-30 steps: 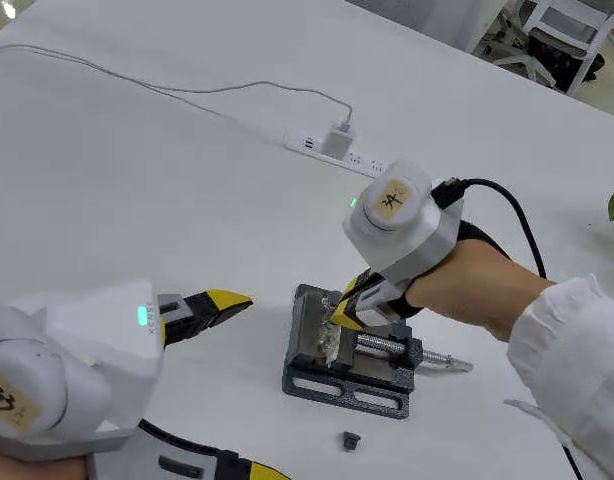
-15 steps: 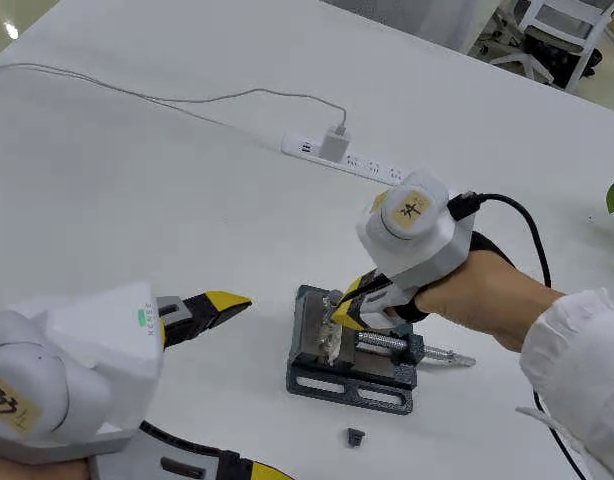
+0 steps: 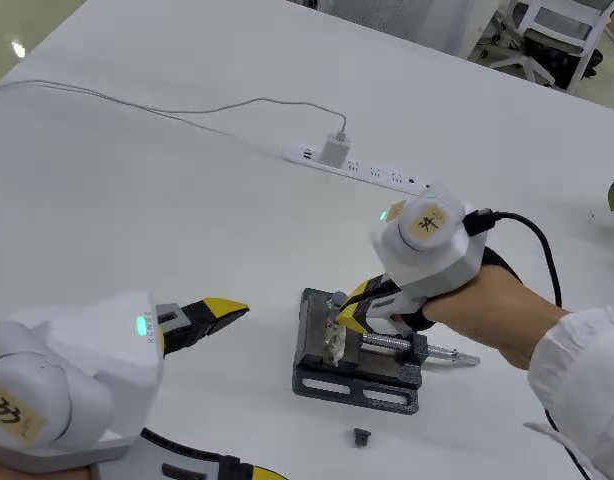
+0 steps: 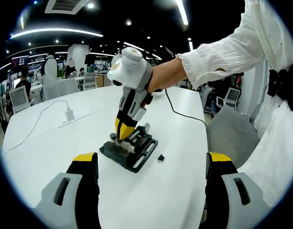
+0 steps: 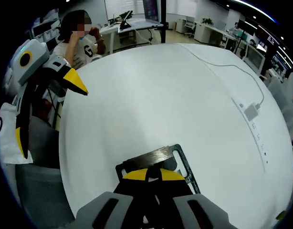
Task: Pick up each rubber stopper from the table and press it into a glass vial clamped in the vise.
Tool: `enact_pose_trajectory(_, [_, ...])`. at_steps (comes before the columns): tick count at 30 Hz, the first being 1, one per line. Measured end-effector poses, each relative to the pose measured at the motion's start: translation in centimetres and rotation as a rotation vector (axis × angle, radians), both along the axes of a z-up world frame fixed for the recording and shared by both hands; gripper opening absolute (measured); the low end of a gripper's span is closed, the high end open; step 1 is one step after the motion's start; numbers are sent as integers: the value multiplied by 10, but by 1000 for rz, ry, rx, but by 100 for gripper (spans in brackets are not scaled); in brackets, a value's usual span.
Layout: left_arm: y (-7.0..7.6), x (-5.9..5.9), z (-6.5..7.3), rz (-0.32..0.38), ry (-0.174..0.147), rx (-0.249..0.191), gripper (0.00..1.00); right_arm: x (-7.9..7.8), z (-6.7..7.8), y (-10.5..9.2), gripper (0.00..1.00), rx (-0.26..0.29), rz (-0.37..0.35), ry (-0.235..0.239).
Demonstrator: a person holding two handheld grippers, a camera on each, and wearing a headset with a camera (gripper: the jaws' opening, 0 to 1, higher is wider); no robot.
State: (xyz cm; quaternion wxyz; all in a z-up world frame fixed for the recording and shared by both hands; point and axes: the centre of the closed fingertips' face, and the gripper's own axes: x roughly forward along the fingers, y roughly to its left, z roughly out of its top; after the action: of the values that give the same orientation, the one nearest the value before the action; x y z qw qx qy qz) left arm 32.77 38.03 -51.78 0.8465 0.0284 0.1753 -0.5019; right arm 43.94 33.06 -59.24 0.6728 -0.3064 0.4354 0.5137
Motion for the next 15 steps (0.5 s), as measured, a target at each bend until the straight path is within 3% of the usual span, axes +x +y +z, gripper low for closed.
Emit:
enact_pose_trajectory(2, [1,-1,1,3,-1,4,92,-3,2,2,7,25,-12,10])
enact_pose_trajectory(7, [3,-3,2,9,-1,10,92,-5,5,-3,9,29,-19,-9])
enact_pose_trajectory(15, [6,-4,5,11,-9,24,92,-7,23,-13,13,83,-50,-52])
